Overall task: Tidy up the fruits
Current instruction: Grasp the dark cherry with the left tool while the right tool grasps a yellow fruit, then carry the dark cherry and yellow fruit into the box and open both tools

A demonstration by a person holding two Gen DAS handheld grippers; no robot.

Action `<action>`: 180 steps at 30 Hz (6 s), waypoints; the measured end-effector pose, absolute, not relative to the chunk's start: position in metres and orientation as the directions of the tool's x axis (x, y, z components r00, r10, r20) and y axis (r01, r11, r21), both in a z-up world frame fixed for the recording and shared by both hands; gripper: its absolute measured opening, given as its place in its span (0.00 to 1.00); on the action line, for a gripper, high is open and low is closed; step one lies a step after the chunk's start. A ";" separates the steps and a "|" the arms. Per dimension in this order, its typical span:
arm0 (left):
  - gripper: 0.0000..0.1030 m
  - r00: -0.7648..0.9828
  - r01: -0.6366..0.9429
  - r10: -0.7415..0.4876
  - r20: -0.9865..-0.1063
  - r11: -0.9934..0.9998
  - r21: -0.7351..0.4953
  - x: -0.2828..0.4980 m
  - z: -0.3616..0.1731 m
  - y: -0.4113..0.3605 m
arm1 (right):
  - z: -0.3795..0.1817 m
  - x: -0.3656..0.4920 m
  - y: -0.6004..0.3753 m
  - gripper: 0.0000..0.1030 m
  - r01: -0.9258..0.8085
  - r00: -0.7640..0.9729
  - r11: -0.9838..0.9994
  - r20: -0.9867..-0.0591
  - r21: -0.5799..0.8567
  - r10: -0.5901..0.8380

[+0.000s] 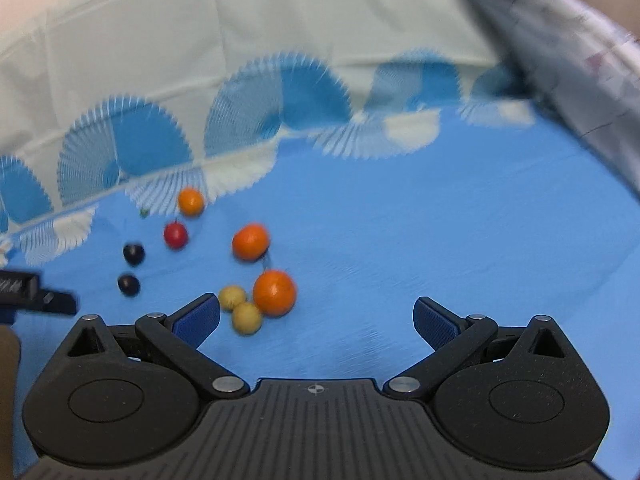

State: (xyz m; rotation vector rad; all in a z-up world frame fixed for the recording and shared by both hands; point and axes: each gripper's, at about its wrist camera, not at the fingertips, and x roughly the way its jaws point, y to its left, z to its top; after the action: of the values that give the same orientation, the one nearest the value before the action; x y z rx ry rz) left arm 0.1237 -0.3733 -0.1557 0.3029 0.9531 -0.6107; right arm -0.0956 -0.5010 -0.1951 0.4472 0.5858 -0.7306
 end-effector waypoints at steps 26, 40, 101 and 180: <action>0.24 0.350 0.708 -0.444 -0.825 0.702 -0.077 0.140 -0.175 -0.404 | -0.223 -0.056 -0.460 0.26 0.754 0.548 0.651 -0.623 0.080 -0.558; 0.24 0.412 0.706 -0.502 -0.760 0.703 -0.082 0.057 -0.089 -0.294 | -0.146 -0.115 -0.385 0.26 0.698 0.645 0.702 -0.549 0.140 -0.532; 0.24 0.612 0.320 -0.340 -0.714 0.932 -0.169 -0.031 -0.002 0.112 | -0.031 -0.164 -0.059 0.26 0.210 0.819 0.976 -0.555 0.055 -0.145; 0.81 0.466 0.353 -0.240 -0.852 0.933 -0.069 0.103 -0.103 0.037 | -0.111 0.005 -0.091 0.28 0.130 0.698 0.991 -0.710 -0.001 -0.092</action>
State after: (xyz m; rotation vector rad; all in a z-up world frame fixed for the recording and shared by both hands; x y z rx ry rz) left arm 0.1032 0.0367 -0.1029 0.1226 1.0239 -0.3650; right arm 0.0052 -0.0908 -0.1107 0.0507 0.7880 -0.1241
